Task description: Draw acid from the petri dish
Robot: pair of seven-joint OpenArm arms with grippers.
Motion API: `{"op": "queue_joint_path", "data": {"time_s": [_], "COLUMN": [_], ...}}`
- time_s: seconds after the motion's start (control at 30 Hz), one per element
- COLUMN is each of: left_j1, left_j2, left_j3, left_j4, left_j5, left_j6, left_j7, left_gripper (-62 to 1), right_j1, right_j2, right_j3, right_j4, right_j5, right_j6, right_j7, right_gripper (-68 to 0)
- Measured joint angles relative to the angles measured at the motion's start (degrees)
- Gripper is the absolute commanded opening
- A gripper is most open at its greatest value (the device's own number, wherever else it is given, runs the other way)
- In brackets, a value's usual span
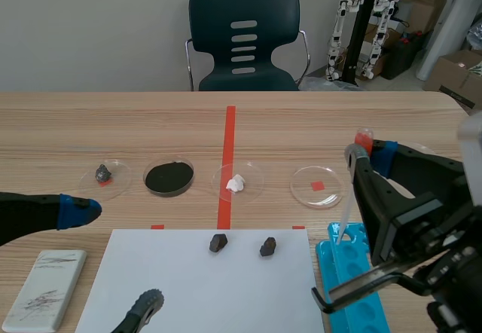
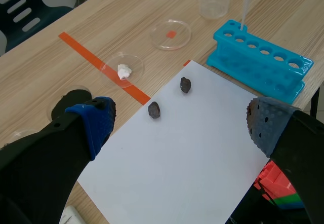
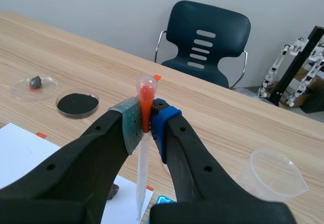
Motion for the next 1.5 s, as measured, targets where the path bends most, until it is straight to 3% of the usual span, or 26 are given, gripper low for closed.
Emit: {"op": "queue_joint_path", "data": {"time_s": [0.97,1.2,1.5], "left_j1": [0.0,0.0,0.0], "left_j2": [0.0,0.0,0.0], "left_j3": [0.0,0.0,0.0], "left_j4": [0.0,0.0,0.0], "left_j5": [0.0,0.0,0.0], "left_j6": [0.0,0.0,0.0], "left_j7": [0.0,-0.02,0.0], "left_gripper": [-6.7,-6.7,-6.7], "right_j1": [0.22,6.16,18.01], "right_j2": [0.0,0.0,0.0], "right_j3": [0.0,0.0,0.0], "right_j4": [0.0,-0.09,-7.96], "right_j5": [0.0,0.02,2.4], "right_j6": [0.0,0.13,0.15], "right_j7": [-0.2,-6.49,-5.86], "right_gripper": [-62.4,-62.4,-62.4]}}
